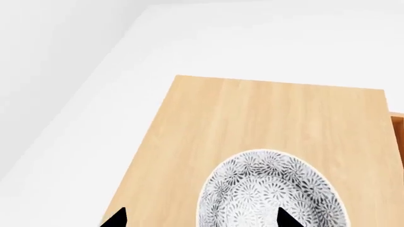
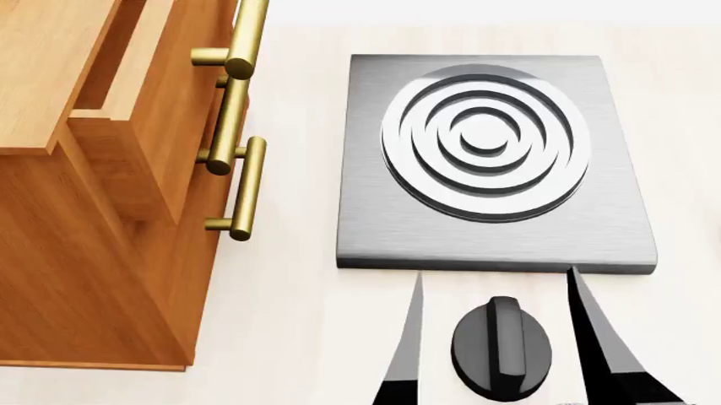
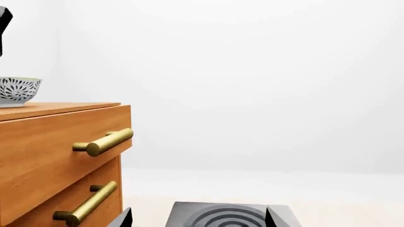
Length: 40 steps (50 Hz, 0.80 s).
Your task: Pick the akita bowl on the wooden cabinet and place it on the plate.
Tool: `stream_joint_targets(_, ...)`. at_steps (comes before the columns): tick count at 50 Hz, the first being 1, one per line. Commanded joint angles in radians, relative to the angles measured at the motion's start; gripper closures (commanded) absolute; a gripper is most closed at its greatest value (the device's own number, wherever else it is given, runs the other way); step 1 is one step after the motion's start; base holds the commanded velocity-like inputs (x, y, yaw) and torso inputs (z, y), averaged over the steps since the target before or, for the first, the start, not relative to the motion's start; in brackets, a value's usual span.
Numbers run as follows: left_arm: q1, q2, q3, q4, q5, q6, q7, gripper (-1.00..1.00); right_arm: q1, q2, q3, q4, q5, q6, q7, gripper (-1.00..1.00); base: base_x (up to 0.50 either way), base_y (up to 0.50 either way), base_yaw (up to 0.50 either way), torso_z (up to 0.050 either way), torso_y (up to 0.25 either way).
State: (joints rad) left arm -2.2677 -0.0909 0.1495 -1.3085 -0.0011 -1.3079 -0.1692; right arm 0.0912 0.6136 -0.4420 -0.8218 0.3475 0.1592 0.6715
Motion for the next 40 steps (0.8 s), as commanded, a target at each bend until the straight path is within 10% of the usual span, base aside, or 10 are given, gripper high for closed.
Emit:
stream_joint_targets(1,0.054,-0.011,-0.044,0.0,-0.008,-0.059,-0.017,-1.0,0.004,-0.005,-0.005,0.02,0.0,-0.004,-0.003,-1.0,0.0,0.0,0.0,0.0,0.0)
stream_joint_targets(36,0.136,-0.01,-0.002,0.0,0.005,0.022,0.009,-1.0,0.006,-0.008,-0.004,0.066,0.01,-0.024,-0.01,-1.0,0.0,0.0,0.0,0.0,-0.001)
stream_joint_targets(37,0.137,-0.008,0.015,0.0,0.008,0.025,0.023,1.0,0.006,-0.008,-0.004,0.066,0.01,-0.025,-0.01,-1.0,0.0,0.0,0.0,0.0,0.0)
stream_joint_targets(40,0.14,-0.009,0.028,0.0,0.006,0.03,0.022,1.0,0.007,-0.009,-0.005,0.068,0.01,-0.025,-0.01,-1.0,0.0,0.0,0.0,0.0,0.0)
